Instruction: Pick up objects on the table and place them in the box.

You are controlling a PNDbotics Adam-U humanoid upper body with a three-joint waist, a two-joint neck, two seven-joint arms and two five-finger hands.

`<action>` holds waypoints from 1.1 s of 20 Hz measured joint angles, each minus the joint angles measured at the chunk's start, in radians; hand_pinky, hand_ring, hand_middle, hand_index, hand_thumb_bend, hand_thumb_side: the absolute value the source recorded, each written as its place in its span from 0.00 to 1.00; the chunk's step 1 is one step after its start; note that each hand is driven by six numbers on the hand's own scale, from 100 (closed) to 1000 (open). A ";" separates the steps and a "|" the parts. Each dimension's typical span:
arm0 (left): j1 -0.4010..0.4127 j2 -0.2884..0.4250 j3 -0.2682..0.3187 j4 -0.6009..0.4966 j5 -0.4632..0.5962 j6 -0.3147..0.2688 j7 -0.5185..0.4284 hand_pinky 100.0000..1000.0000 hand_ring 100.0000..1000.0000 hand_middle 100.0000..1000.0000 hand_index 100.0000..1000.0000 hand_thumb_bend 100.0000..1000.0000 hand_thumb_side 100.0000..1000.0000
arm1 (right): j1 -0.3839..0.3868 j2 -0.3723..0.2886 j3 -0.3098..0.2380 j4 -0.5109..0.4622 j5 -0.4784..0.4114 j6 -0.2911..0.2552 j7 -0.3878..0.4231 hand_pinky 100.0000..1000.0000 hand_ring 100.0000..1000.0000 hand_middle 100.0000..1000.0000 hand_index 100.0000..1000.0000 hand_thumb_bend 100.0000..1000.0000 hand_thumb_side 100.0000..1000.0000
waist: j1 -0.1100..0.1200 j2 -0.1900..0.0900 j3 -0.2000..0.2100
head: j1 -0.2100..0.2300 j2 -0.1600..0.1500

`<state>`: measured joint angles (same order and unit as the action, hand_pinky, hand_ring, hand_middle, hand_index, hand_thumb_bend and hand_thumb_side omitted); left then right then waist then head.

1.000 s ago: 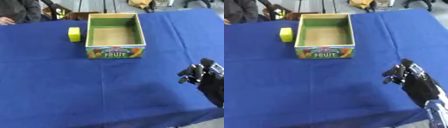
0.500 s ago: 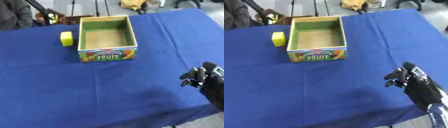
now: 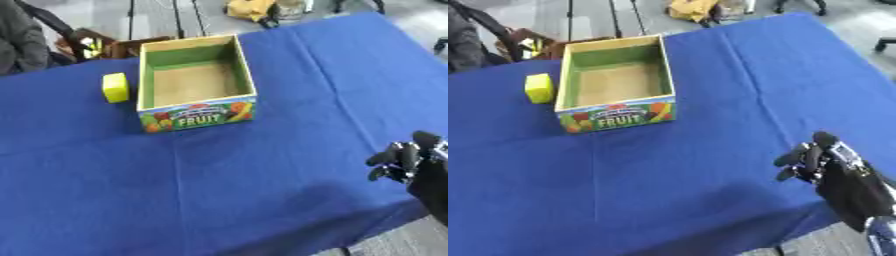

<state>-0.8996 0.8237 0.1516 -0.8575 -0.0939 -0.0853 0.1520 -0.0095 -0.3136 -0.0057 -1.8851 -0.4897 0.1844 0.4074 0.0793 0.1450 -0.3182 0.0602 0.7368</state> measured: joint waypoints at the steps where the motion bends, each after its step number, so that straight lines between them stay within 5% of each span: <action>1: -0.009 -0.005 -0.013 0.019 -0.060 0.013 -0.019 0.62 0.71 0.59 0.79 0.42 0.82 | 0.000 -0.002 0.000 0.000 0.000 0.001 0.001 0.51 0.61 0.41 0.32 0.00 0.64 | 0.003 0.000 -0.004 | 0.000 0.000; 12: -0.083 -0.136 -0.084 0.156 -0.757 0.004 -0.205 0.62 0.69 0.66 0.86 0.60 0.80 | -0.022 -0.005 0.003 -0.001 0.001 0.010 0.006 0.51 0.60 0.41 0.32 0.00 0.64 | 0.020 0.015 -0.060 | 0.018 -0.010; 17: -0.088 -0.187 -0.084 0.202 -0.898 -0.030 -0.262 0.62 0.65 0.60 0.82 0.67 0.69 | -0.035 -0.005 0.007 -0.003 0.006 0.013 0.009 0.51 0.60 0.41 0.32 0.00 0.64 | 0.027 0.033 -0.082 | 0.028 -0.021; 22: -0.086 -0.214 -0.081 0.217 -0.954 -0.062 -0.295 0.62 0.62 0.56 0.78 0.64 0.54 | -0.043 -0.002 0.007 -0.004 0.015 0.015 0.011 0.51 0.60 0.41 0.32 0.00 0.64 | 0.033 0.048 -0.094 | 0.035 -0.026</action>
<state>-0.9858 0.6102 0.0703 -0.6410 -1.0482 -0.1470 -0.1427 -0.0528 -0.3154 0.0014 -1.8892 -0.4749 0.1998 0.4188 0.1123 0.1932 -0.4123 0.0956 0.7113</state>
